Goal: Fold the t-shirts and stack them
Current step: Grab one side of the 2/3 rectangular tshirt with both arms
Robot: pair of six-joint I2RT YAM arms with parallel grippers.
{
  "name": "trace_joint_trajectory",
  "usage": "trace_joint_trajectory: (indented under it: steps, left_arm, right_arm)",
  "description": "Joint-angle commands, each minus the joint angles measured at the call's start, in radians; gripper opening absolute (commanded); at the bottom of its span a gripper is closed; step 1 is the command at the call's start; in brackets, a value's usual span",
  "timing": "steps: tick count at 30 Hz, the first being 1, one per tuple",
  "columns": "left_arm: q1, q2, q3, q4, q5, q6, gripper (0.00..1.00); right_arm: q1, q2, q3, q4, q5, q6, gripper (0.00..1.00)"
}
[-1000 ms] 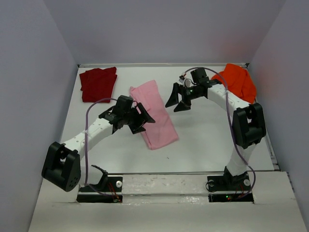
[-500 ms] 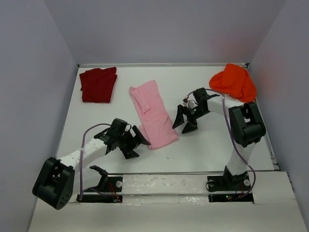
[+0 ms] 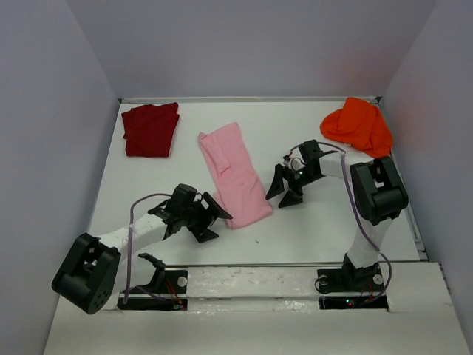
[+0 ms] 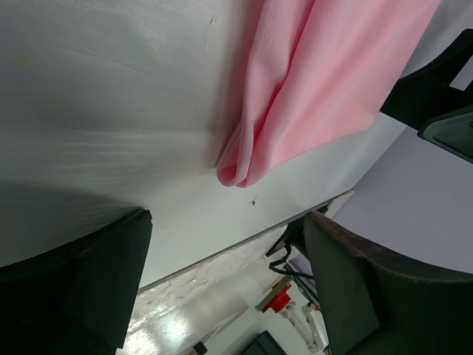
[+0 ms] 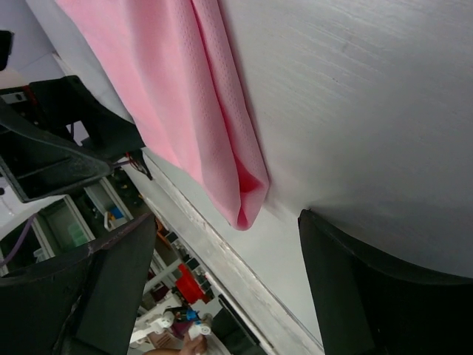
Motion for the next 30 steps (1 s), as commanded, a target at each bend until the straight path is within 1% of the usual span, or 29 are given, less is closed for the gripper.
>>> trace_joint_trajectory:
  steps: [1, 4, 6, 11, 15, 19, 22, 30]
  left_arm:
    - [-0.035, 0.031, -0.040, 0.156, 0.002, -0.110, 0.88]
    - [-0.079, 0.090, -0.039, 0.201, -0.015, -0.139, 0.81]
    - [-0.087, 0.117, -0.028, 0.212, -0.027, -0.139, 0.80]
    - [-0.107, 0.170, -0.013, 0.265, -0.045, -0.147, 0.80]
    - [-0.110, 0.167, -0.030, 0.299, -0.072, -0.168, 0.80]
    - [-0.110, 0.187, -0.028, 0.313, -0.069, -0.170, 0.80]
    - [-0.110, 0.227, -0.016, 0.311, -0.064, -0.154, 0.76]
    - [-0.118, 0.328, 0.038, 0.333, -0.049, -0.133, 0.76]
  right_arm:
    - [0.001, -0.018, -0.050, 0.095, 0.000, 0.032, 0.83]
    - [0.001, -0.026, -0.059, 0.110, -0.004, 0.045, 0.83]
    - [0.001, -0.027, -0.062, 0.118, -0.004, 0.051, 0.83]
    - [0.001, -0.029, -0.067, 0.129, -0.008, 0.062, 0.83]
    - [0.001, -0.030, -0.064, 0.135, -0.011, 0.072, 0.82]
    - [0.001, -0.029, -0.062, 0.141, -0.013, 0.084, 0.82]
    - [0.001, -0.029, -0.064, 0.147, -0.016, 0.089, 0.81]
    - [0.001, -0.026, -0.088, 0.175, -0.025, 0.114, 0.80]
